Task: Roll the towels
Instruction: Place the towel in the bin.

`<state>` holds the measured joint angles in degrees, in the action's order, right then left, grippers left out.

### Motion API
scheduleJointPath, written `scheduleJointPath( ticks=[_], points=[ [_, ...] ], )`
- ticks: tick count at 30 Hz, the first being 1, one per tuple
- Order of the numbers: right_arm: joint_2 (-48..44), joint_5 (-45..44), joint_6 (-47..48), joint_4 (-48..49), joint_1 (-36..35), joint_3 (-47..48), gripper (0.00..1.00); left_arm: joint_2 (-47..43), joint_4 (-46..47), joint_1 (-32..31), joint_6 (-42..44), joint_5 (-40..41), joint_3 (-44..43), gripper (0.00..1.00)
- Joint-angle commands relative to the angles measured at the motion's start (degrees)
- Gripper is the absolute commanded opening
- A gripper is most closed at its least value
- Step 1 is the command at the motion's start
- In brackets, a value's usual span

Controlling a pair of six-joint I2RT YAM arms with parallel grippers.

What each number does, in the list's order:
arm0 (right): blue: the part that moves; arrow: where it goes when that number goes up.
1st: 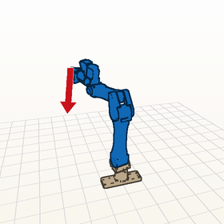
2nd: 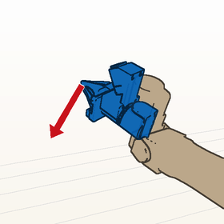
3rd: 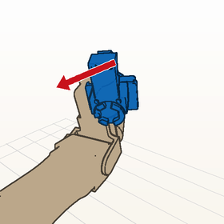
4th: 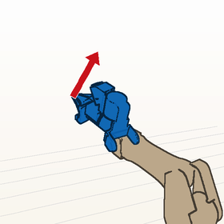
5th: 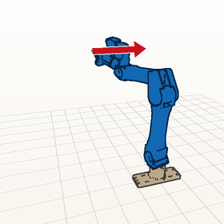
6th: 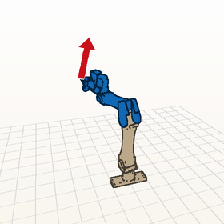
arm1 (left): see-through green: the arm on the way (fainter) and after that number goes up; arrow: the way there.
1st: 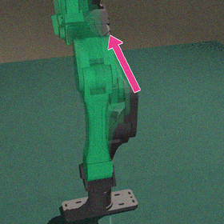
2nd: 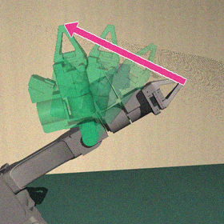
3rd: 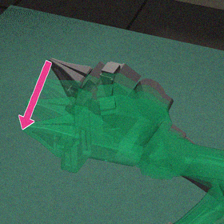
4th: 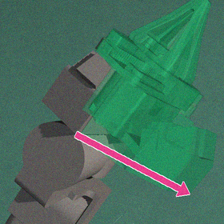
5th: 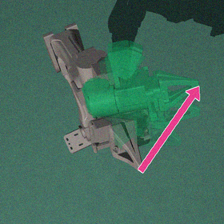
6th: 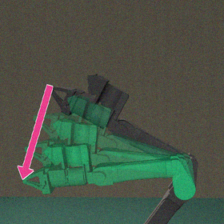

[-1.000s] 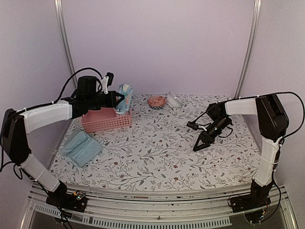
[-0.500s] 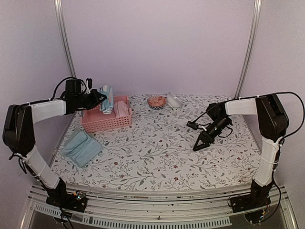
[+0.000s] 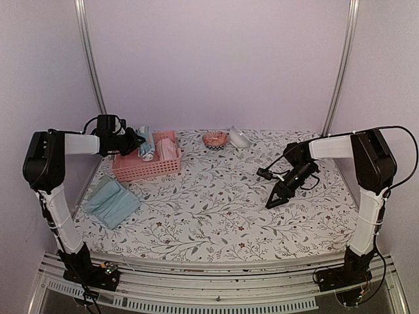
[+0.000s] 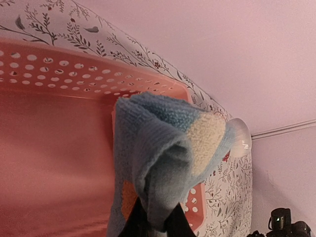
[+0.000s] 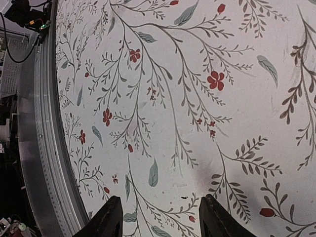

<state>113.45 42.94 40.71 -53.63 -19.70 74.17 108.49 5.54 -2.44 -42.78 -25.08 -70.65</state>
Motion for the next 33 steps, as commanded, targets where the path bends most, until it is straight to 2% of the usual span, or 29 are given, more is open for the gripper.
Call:
scheduleJointPath(
  ticks=[1, 6, 16, 24, 33],
  points=[
    [0.79, -1.02, 0.25, 0.80, 0.28, -0.83, 0.54, 3.29, 0.57, 0.42, -1.32, 0.92, -4.15, 0.00],
    [1.14, -1.28, 0.42, 0.81, 0.28, -0.91, 0.54, 8.74, -1.73, 0.42, -1.57, 1.20, -7.86, 0.00],
    [1.98, -1.63, 0.60, 0.59, 0.27, -0.96, 0.53, 11.65, -2.22, 0.46, -2.41, 4.75, -8.20, 0.00],
    [2.39, -1.72, 0.69, 0.25, 0.28, -0.77, 0.53, 17.20, -4.85, -0.61, -2.68, 4.77, -12.31, 0.02],
    [3.01, -1.82, 0.68, 0.02, 0.25, -0.62, 0.53, 23.17, -6.31, -1.99, -4.75, -0.85, -18.00, 0.04]
  ],
)
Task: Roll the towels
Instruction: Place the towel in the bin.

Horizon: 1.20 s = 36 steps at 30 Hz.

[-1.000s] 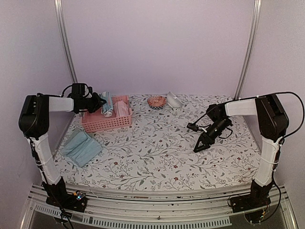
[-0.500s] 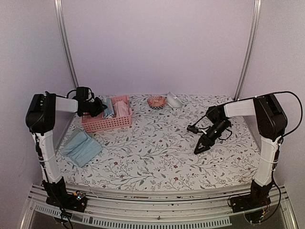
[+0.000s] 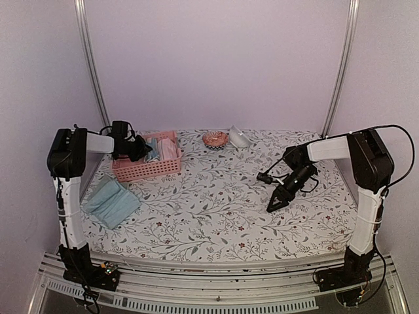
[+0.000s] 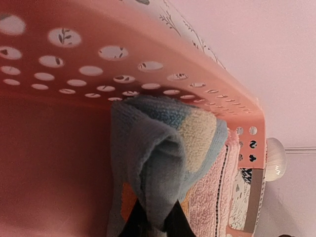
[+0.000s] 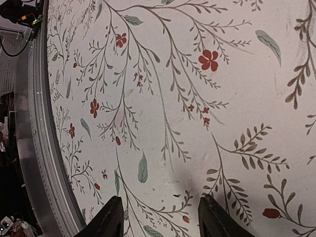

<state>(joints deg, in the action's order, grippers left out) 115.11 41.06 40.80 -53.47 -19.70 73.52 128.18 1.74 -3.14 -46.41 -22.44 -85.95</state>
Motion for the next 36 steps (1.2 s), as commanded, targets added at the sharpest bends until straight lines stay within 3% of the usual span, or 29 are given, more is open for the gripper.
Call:
scheduleJointPath(
  ticks=[1, 10, 18, 25, 36],
  points=[
    [1.61, -0.13, 0.32, -0.18, 0.28, 0.12, 0.52, 3.90, -3.43, -1.62, -1.34, -4.43, -3.66, 0.04],
    [1.90, 0.01, 0.42, -0.49, 0.27, 0.22, 0.52, 5.60, -3.26, -3.61, -6.16, -13.26, -5.57, 0.06],
    [1.87, -0.01, 0.68, -0.67, 0.24, 0.24, 0.51, 4.07, -5.82, -3.23, -3.10, -14.03, -3.89, 0.03],
    [1.92, 0.06, 0.85, -0.81, 0.19, 0.34, 0.51, -1.59, -11.15, -2.20, 2.71, -8.79, -3.17, 0.02],
    [2.13, 0.15, 0.95, -0.94, 0.11, 0.41, 0.51, -0.52, -12.56, -0.08, 3.47, -15.84, -1.68, 0.01]
  ],
)
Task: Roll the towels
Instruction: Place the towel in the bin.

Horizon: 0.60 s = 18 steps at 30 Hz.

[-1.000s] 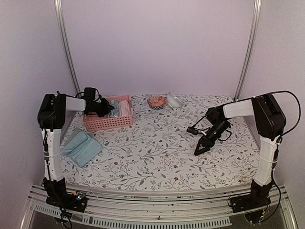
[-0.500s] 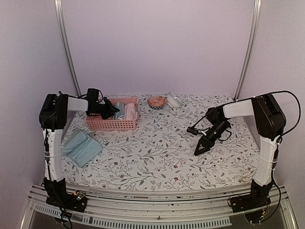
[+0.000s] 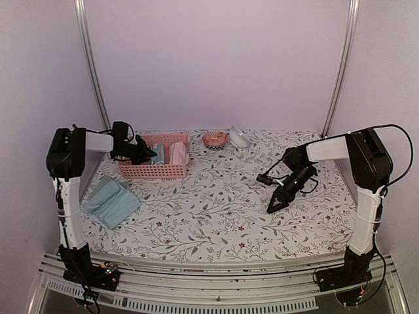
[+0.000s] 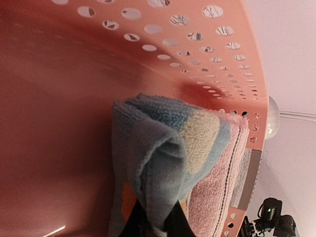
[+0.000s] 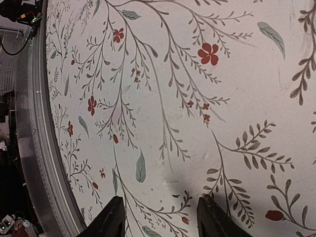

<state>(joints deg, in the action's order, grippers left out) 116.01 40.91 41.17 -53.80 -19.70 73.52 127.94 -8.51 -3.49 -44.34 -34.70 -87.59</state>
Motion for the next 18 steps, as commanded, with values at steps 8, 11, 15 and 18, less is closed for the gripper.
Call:
scheduleJointPath(
  ticks=[8, 11, 15, 18],
  points=[
    [1.67, -0.19, 0.59, -0.70, -0.42, 0.49, 0.50, 4.51, -6.22, -1.74, 2.98, -5.40, -5.94, 0.01],
    [1.68, -0.30, 0.54, -0.60, -0.47, 0.40, 0.50, 5.86, -6.37, -2.58, 2.67, -5.13, -7.44, 0.03],
    [1.77, -0.31, 0.50, -0.66, -0.47, 0.40, 0.50, 6.91, -7.48, -3.58, 3.45, -4.62, -9.68, 0.12],
    [1.77, -0.33, 0.49, -0.71, -0.42, 0.41, 0.50, 7.14, -8.67, -3.80, 4.86, -3.48, -10.42, 0.20]
  ],
)
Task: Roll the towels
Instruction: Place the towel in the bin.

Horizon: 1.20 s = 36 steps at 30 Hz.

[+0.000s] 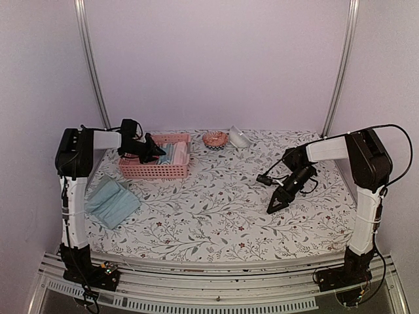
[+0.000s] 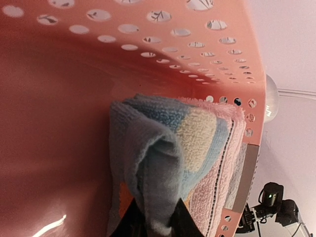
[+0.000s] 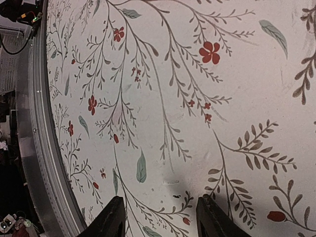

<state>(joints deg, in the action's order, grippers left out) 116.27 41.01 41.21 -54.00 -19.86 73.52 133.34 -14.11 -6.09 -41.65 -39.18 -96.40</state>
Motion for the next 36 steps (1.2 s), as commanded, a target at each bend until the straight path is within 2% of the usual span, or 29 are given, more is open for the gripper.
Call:
scheduleJointPath(
  ticks=[1, 7, 13, 26, 36],
  points=[
    [1.51, -0.41, 0.48, -0.50, -0.27, 0.40, 0.50, 1.87, -3.56, -1.09, 2.65, 1.51, -1.80, 0.23],
    [1.50, -0.61, 0.40, -0.58, -0.31, 0.42, 0.50, 2.58, -4.35, -0.77, 7.26, 1.47, -1.70, 0.35],
    [1.51, -0.50, 0.45, -0.75, -0.31, 0.46, 0.50, -1.90, -4.71, -0.38, 8.81, 5.28, 1.17, 0.43],
    [1.24, -0.31, 0.62, -1.02, -0.36, 0.58, 0.50, -10.66, -5.81, 0.05, 11.26, 10.53, 6.09, 0.45],
    [1.15, -0.23, 0.67, -1.10, -0.36, 0.66, 0.50, -12.05, -6.38, -0.67, 12.57, 12.22, 8.27, 0.46]
  ],
)
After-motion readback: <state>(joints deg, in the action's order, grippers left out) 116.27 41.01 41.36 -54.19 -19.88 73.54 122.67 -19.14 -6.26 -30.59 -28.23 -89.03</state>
